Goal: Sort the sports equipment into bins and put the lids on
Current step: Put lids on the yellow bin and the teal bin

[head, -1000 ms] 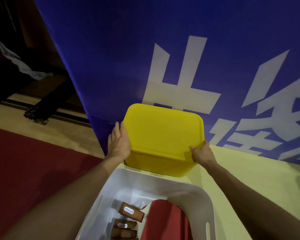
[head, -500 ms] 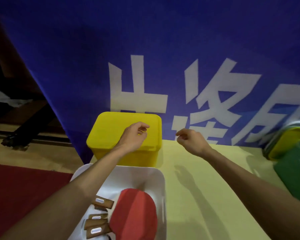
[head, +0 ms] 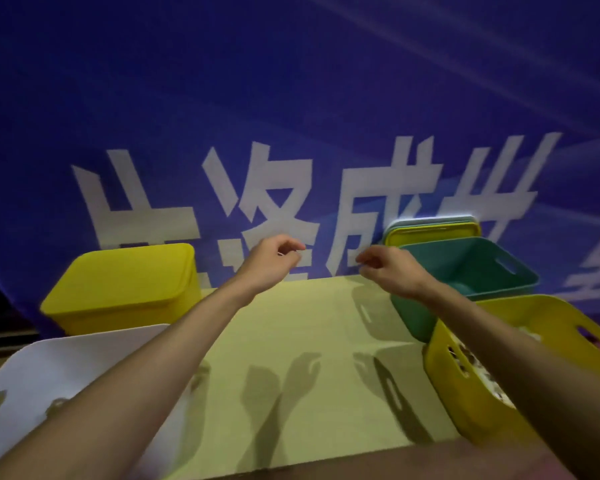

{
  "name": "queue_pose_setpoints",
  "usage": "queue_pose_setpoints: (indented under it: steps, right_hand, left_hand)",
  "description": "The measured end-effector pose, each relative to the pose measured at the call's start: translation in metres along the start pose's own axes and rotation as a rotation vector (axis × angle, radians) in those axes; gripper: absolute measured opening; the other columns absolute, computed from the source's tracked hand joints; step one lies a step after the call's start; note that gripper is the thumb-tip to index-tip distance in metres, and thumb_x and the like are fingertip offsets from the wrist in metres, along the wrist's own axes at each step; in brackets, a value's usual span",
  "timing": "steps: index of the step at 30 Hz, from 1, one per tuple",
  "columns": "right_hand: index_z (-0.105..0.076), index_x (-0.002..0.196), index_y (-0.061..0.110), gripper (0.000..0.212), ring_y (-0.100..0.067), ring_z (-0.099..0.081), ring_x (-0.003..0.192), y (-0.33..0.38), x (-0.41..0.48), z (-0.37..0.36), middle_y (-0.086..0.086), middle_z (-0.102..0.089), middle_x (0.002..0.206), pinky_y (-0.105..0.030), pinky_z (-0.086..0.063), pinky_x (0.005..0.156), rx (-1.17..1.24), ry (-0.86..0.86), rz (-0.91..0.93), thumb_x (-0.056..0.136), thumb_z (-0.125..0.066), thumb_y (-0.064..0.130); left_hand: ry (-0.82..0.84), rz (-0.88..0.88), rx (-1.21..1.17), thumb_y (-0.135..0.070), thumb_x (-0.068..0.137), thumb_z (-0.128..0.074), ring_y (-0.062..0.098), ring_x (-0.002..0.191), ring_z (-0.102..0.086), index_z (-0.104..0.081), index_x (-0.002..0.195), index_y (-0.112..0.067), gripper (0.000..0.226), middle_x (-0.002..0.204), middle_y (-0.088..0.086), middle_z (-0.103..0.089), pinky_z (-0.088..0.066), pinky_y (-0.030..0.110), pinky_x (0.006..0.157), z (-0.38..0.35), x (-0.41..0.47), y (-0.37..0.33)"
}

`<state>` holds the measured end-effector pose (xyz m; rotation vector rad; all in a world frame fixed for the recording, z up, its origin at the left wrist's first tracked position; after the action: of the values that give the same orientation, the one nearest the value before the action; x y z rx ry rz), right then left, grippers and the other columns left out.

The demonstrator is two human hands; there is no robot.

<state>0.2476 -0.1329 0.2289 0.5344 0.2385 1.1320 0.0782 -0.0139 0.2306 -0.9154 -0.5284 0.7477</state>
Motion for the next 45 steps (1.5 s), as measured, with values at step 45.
queue_pose_setpoints:
  steps: [45]
  right_hand:
    - [-0.045, 0.137, 0.012, 0.046, -0.031, -0.047, 0.126, -0.425, 0.27, 0.1, -0.012, -0.049, 0.14, -0.04, -0.039, 0.105, -0.253, 0.15, 0.037, 0.093, -0.051, 0.019]
  left_hand:
    - [0.0, 0.269, -0.03, -0.019, 0.094, -0.054, 0.013, 0.097, -0.066, -0.066, 0.099, -0.026, 0.015, 0.097, -0.001, -0.07, -0.051, 0.032, 0.093, -0.339, 0.265, -0.058]
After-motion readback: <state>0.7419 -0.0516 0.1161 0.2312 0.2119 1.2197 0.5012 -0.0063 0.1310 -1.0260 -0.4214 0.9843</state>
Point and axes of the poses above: each hand's wrist, its own x-axis towards the middle knuckle, its own z-axis out of the back of the hand, y = z × x, the point moved 8 cm from there along x, towards the middle knuckle
